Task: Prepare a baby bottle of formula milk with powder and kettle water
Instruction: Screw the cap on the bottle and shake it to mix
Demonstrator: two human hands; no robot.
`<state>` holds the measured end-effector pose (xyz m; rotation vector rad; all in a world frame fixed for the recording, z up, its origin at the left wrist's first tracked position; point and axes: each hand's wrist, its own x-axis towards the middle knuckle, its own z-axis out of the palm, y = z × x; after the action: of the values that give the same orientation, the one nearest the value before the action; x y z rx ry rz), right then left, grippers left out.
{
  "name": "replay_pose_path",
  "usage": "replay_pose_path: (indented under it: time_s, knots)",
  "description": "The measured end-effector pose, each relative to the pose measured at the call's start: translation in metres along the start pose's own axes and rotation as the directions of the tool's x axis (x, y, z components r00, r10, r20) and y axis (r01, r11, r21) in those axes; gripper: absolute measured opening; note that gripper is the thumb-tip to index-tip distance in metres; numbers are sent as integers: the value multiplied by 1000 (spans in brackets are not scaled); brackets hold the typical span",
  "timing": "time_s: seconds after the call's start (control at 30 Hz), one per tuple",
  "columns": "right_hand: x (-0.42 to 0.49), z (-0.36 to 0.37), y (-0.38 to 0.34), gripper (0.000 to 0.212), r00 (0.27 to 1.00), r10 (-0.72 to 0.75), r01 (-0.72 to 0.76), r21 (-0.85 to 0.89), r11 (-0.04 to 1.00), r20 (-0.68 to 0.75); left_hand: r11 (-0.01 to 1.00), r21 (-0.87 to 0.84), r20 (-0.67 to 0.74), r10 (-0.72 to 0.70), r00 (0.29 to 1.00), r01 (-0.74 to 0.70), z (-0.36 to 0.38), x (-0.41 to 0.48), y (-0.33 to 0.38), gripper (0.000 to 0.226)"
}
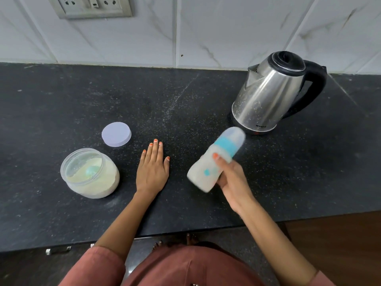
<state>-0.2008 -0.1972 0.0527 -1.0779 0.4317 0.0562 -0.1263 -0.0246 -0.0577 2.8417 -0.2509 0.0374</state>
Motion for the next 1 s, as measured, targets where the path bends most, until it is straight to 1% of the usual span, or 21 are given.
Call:
replay_pose_path:
  time_s: [0.03,0.07,0.1,0.13,0.2,0.27,0.33,0.4,0.43,0.47,0.5,0.53,0.6,0.63,0.7,0.8,0.83,0.87,0.9,0.97,1.0]
  knots:
    - [-6,-1,3,21,998,16,-7,-141,990,64,1000,-6,0,1,1000,-1,0,0,0,53]
    - [-9,-3,4,22,995,19,3,-220,976,101,1000,-14,0,0,1000,0,-1,0,0,53]
    - [-9,-5,3,22,994,5,18,-211,977,107,1000,-18,0,-1,1000,1,-1,0,1,53]
    - [-5,-5,1,23,997,-16,25,-117,993,74,1000,-16,-1,0,1000,0,-1,0,1,53]
    - [8,-6,-6,21,997,-43,53,156,986,-68,1000,-10,-1,2,1000,-2,0,1,1,53]
    - [16,-7,-8,16,984,-62,106,264,959,-169,1000,-6,5,-2,1000,2,0,0,1,53]
    - [11,-6,-2,20,994,-31,48,167,985,-106,1000,3,7,-2,1000,2,0,0,1,53]
    - [0,-7,3,27,999,30,-26,-102,994,38,1000,13,12,-2,1000,2,-1,1,0,54]
    - [-3,-8,3,28,996,39,-20,-217,976,83,1000,16,16,-3,1000,3,-1,1,0,54]
    - [-3,-10,1,28,996,23,0,-248,969,90,1000,15,15,-3,1000,3,-1,1,1,53]
    - [1,-11,-2,28,998,-6,17,-183,983,61,1000,9,13,-3,1000,3,-1,1,1,53]
    - [6,-11,-7,28,1000,-26,26,-43,999,2,1000,5,11,-3,1000,3,-1,1,1,53]
    - [17,-10,-13,23,988,-46,81,247,966,-146,1000,11,16,-2,1000,2,-1,0,0,53]
    - [19,-10,-13,19,982,-47,102,304,947,-184,1000,17,19,-3,1000,2,0,0,1,54]
    - [15,-8,-5,20,991,-26,56,229,972,-131,1000,20,19,-3,1000,3,-1,0,1,54]
    - [-3,-8,5,26,998,34,-26,-131,991,54,1000,12,25,-2,1000,2,-2,1,0,54]
    - [-5,-9,4,27,997,35,-22,-169,985,74,1000,11,27,-3,1000,3,-2,1,1,54]
    - [-2,-10,1,26,998,20,-12,-115,993,64,1000,9,23,-4,1000,4,-2,0,1,54]
    - [1,-9,-3,24,1000,3,-4,18,1000,23,1000,7,18,-4,1000,4,-1,0,1,54]
    - [12,-7,-11,19,993,-18,53,298,953,-119,1000,6,17,-3,1000,3,-1,0,0,54]
    - [15,-5,-12,16,984,-24,87,355,931,-176,1000,2,18,-2,1000,2,-1,0,0,53]
